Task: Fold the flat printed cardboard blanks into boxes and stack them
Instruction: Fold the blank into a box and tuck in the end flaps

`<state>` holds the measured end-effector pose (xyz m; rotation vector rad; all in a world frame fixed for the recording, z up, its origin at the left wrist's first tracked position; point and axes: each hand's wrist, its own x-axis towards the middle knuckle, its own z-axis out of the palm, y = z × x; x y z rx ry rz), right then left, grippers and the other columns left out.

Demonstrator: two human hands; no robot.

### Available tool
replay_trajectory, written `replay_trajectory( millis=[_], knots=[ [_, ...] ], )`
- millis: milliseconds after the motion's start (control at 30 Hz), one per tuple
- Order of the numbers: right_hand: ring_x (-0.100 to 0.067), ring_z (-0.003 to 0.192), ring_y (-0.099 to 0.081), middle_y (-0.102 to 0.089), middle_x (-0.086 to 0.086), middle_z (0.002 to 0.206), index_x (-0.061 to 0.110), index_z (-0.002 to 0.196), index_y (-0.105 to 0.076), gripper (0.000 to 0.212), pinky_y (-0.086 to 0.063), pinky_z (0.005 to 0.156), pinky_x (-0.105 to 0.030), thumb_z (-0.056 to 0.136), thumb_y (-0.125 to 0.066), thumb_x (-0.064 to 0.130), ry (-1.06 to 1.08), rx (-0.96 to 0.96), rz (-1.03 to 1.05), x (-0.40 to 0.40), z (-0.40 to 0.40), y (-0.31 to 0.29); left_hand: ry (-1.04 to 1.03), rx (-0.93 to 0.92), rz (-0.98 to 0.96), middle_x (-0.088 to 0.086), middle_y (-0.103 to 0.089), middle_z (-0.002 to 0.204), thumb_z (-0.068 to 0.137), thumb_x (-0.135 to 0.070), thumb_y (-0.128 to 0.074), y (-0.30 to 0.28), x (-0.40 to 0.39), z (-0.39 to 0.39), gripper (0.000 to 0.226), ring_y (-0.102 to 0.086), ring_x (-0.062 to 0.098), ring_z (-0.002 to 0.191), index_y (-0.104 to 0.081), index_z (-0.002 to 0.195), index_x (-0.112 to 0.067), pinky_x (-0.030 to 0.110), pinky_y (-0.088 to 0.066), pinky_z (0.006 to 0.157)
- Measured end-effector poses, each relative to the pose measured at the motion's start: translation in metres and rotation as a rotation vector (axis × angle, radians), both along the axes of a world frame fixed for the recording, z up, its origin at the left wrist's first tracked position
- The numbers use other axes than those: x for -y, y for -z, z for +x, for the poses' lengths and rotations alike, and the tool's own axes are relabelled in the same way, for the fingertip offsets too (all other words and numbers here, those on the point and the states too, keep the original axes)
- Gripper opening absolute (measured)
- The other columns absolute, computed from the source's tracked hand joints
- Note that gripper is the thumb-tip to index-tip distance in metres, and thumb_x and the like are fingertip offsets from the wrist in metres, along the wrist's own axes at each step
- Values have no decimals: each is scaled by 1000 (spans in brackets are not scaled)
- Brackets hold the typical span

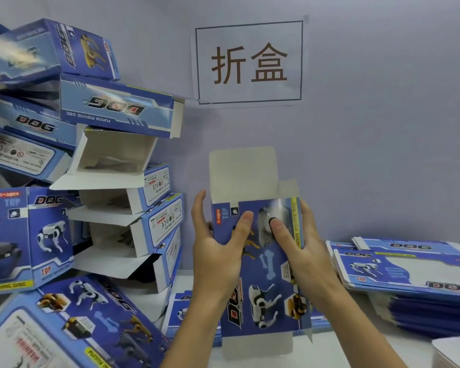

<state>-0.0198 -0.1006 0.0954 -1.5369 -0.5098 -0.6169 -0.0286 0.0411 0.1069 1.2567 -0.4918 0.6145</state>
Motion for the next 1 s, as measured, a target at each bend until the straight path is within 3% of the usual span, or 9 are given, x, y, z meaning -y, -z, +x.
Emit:
replay_trajectory(
  millis=[67,167,233,433,567,667,733,867,1000],
  knots=[
    [-21,117,-64,-64,6,127,55,140,-29,70,-55,95,-45,77,-61,55,-28,4,14,0,-3,-3,-7,32,12,-29,-71,102,74,-44,-69,0,-2,0,73,-74,6,81,-28,131,-64,21,-59,60],
    [-20,104,-71,-65,-1,125,53,143,-28,74,-62,77,-38,80,-64,38,-88,44,88,2,-3,-6,20,78,83,-9,-74,111,77,-44,-68,1,0,-2,70,-75,14,78,-28,126,-73,22,-58,60],
    [-19,107,-70,-63,1,130,47,146,-29,72,-61,75,-33,83,-61,30,-117,87,117,2,-5,-8,21,104,101,-3,-74,110,79,-43,-68,2,3,-2,68,-75,18,76,-29,124,-76,22,-58,60],
    [-21,115,-66,-63,3,132,43,145,-36,64,-58,89,-47,88,-59,27,-78,91,108,3,-5,-9,57,48,132,-4,-75,94,80,-46,-65,0,-2,3,59,-75,18,76,-40,133,-55,25,-59,60],
    [-13,105,-70,-68,12,123,46,143,-39,65,-60,75,-28,85,-64,32,-67,63,97,4,-4,-7,143,-38,136,-9,-72,109,76,-51,-64,-7,-11,1,57,-74,23,93,-45,130,-47,46,-61,80],
    [-14,117,-64,-62,9,134,42,147,-37,64,-57,91,-35,90,-66,36,-38,83,55,-2,-6,-8,103,-5,51,-12,-74,94,71,-56,-64,-12,-7,-3,60,-75,15,76,-46,126,-39,29,-61,58],
    [-13,116,-64,-64,7,131,35,148,-37,63,-56,94,-33,89,-59,36,-36,97,49,-6,-7,-7,40,11,33,-19,-73,91,74,-55,-61,-12,-5,-4,56,-74,10,73,-44,125,-42,20,-56,55],
    [-8,107,-68,-67,8,123,34,151,-31,66,-58,78,-21,91,-60,33,-53,122,28,-12,-10,-7,-42,11,26,-26,-71,96,79,-51,-58,-9,-8,0,49,-75,11,79,-38,124,-50,25,-60,60],
    [-4,112,-65,-61,10,132,44,151,-25,73,-59,80,-23,87,-58,34,-60,123,37,-17,-10,-6,-71,28,32,-19,-72,100,76,-54,-60,-10,-12,0,51,-76,15,80,-38,122,-53,28,-61,60]
  ],
)
